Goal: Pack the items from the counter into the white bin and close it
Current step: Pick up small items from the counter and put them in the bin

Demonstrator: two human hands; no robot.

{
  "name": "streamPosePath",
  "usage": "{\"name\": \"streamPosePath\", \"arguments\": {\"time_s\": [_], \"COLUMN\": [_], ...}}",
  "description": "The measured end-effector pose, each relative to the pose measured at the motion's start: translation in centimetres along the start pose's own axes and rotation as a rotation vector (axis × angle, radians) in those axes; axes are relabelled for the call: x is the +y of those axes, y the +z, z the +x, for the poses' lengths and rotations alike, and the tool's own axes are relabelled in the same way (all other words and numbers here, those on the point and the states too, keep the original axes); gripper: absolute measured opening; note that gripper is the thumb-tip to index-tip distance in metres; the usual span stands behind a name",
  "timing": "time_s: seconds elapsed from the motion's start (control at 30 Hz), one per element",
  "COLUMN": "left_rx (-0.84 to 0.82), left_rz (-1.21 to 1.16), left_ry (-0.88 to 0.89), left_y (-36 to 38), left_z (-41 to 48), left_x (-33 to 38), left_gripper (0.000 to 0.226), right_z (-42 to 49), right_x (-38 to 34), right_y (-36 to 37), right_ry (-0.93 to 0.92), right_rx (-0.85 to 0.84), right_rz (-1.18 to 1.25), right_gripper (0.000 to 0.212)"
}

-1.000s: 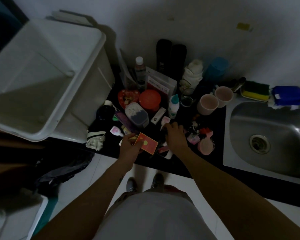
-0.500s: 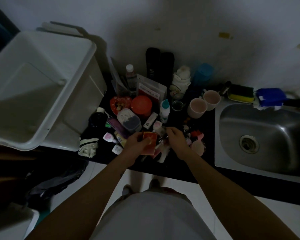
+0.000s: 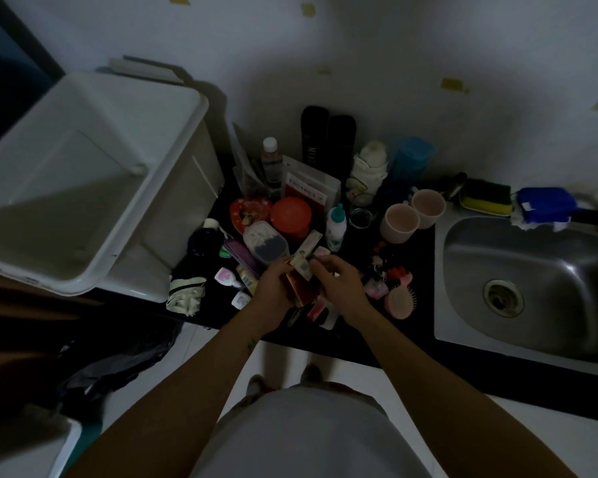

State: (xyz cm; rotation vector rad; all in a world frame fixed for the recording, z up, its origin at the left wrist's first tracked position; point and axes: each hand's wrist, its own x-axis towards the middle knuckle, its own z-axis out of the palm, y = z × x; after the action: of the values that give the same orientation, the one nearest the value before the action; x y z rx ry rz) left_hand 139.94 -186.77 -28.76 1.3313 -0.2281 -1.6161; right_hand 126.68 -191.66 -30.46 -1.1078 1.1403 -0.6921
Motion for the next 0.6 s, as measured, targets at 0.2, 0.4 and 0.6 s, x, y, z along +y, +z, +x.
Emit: {"name": "streamPosePath", "arguments": {"time_s": [0.2,0.4,0.6], "left_rx": [0.083,0.192,0.301], "left_rz": [0.189,0.324,0.305], "left_ry": [0.047,0.144,0.160], "left_y": [-0.6,-1.8,-5.2], "left_z": [-0.2,0.1,0.2], "left_x": [-0.2,-1.1,-1.5], "left_gripper": [0.030,0.023,0.030], "right_z": [-0.2,0.6,2.2], "right_x": [1.1,1.9,4.1], "right_y": [0.4,-0.9,-1.2], "right_ry": [-0.064,-0.048,-0.142], "right_rx": [0.009,0.081,-0.103], "right_rz": [-0.126,-0.231,-0.696], "right_gripper": [0.017,0.018,0.032]}}
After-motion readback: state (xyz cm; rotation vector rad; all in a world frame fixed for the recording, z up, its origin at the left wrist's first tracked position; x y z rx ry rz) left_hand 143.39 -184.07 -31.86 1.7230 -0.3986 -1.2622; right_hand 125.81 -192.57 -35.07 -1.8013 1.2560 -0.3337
